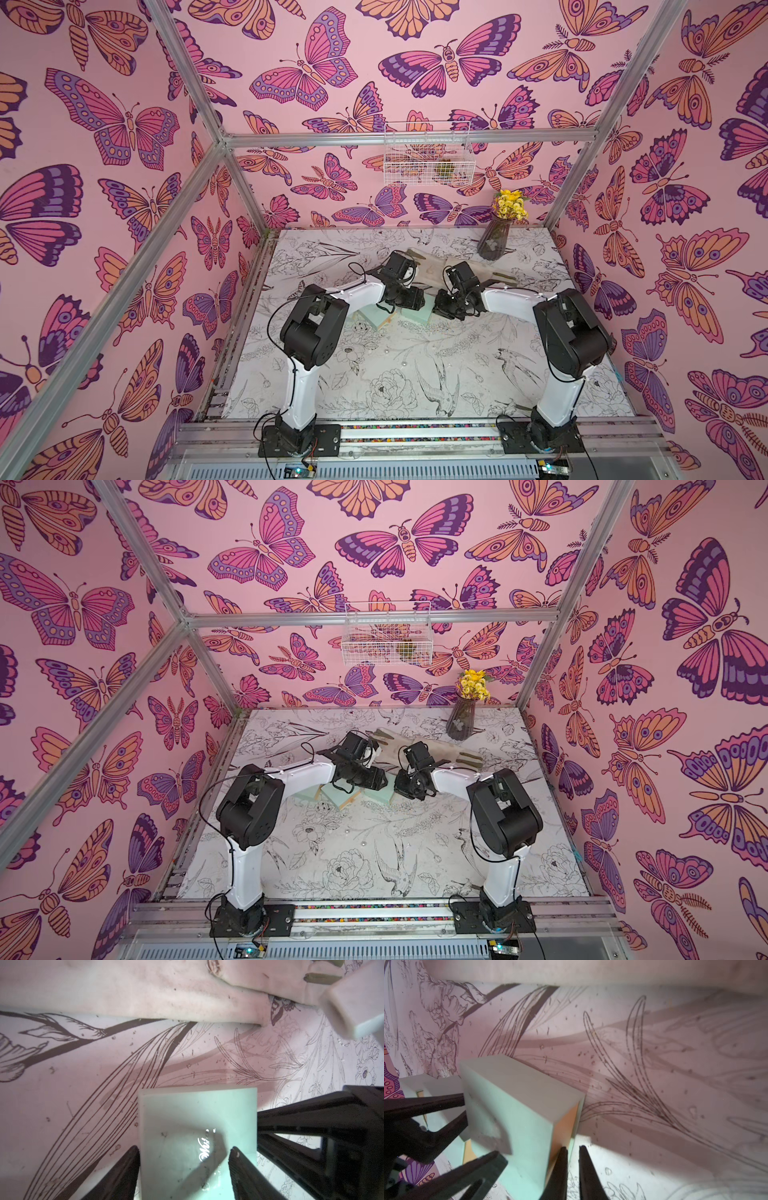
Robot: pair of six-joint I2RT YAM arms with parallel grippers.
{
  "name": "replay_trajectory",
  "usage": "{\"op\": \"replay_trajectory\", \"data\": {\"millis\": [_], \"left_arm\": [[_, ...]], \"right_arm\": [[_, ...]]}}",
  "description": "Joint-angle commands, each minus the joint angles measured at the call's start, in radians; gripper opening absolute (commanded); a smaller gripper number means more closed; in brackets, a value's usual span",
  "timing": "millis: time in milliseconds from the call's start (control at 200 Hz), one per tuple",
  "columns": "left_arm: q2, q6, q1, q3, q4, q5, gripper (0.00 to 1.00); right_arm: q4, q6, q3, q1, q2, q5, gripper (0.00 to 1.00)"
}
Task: Place the earrings into the drawer-style jewelry box
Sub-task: Close the drawer of the jewelry box, then move the jewelry box to the center of the board.
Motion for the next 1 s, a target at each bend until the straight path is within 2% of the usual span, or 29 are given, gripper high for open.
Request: {"op": "replay_trajectory", "data": {"millis": [0,195,461,601,666,786,991], "left_arm": [[0.011,-0.011,-0.006,0.033,-0.004,0.038,0.69],[-0.001,-0.027,0.048,0.048,-0.004,0.025,0.69],[0.023,-0.035,0.138,0.051,-0.005,0.033,0.69],[0.025,-0.040,0.180,0.061,-0.005,0.031,0.76],[0.015,-0.039,0.196,0.062,-0.006,0.029,0.80],[-0.053,-0.039,0.218,0.028,-0.004,-0.011,0.85],[-0.215,-0.042,0.224,-0.119,-0.003,-0.089,0.84]], "right_arm": [[0.059,0.008,0.052,0.008,0.019,-0.048,0.15],[0.062,0.003,0.128,0.015,0.076,-0.063,0.15],[0.026,-0.002,0.328,0.056,0.213,-0.082,0.16],[0.002,-0.006,0.392,0.060,0.257,-0.075,0.17],[-0.018,-0.025,0.395,0.061,0.242,-0.047,0.20],[-0.051,-0.071,0.362,0.060,0.176,0.022,0.34],[-0.028,-0.116,0.202,0.060,0.028,0.101,0.37]]}}
